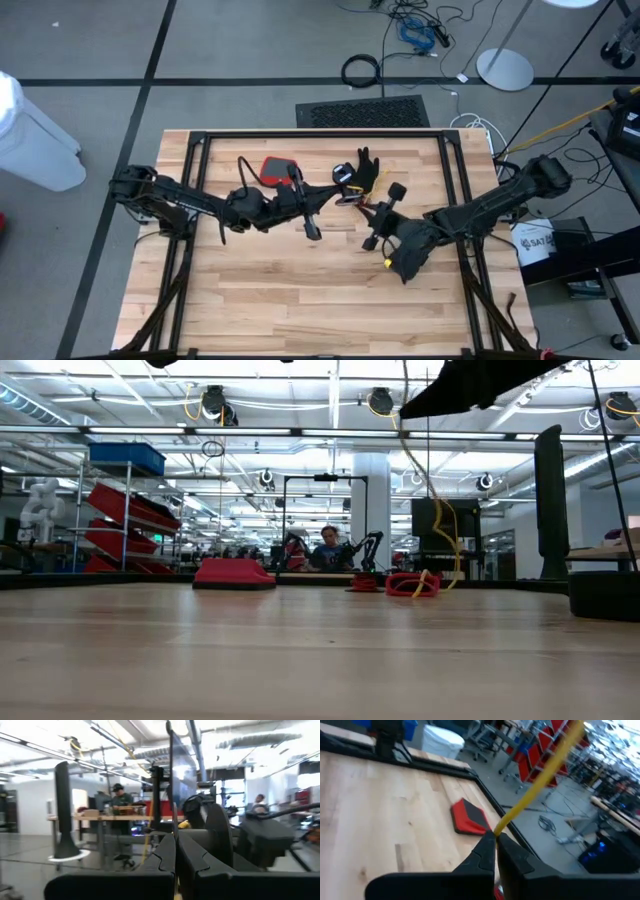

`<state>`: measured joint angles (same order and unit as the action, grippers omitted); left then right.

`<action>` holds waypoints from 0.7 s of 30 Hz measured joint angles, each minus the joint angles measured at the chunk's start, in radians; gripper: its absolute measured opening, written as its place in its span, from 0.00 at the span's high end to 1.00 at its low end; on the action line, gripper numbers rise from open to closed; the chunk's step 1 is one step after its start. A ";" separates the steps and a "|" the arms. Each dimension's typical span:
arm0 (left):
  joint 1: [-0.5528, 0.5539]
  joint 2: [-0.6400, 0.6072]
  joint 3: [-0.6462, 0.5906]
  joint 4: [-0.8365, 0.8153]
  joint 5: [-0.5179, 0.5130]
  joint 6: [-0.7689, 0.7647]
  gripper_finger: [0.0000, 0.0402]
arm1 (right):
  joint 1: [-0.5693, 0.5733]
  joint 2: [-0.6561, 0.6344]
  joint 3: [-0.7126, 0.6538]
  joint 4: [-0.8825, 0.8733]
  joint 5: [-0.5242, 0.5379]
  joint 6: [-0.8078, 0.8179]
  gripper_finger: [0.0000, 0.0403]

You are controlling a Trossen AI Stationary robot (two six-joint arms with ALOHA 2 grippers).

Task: Coil cords
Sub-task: Coil the yellow wire onto spool

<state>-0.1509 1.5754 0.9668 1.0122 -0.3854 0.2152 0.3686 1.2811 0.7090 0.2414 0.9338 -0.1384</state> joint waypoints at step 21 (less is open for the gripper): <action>0.000 0.119 0.002 -0.017 -0.140 0.214 1.00 | -0.059 0.052 0.000 0.234 -0.126 0.046 1.00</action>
<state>-0.1509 1.6941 0.9688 0.9949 -0.5254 0.4293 0.3091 1.3327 0.7086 0.4751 0.8080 -0.0920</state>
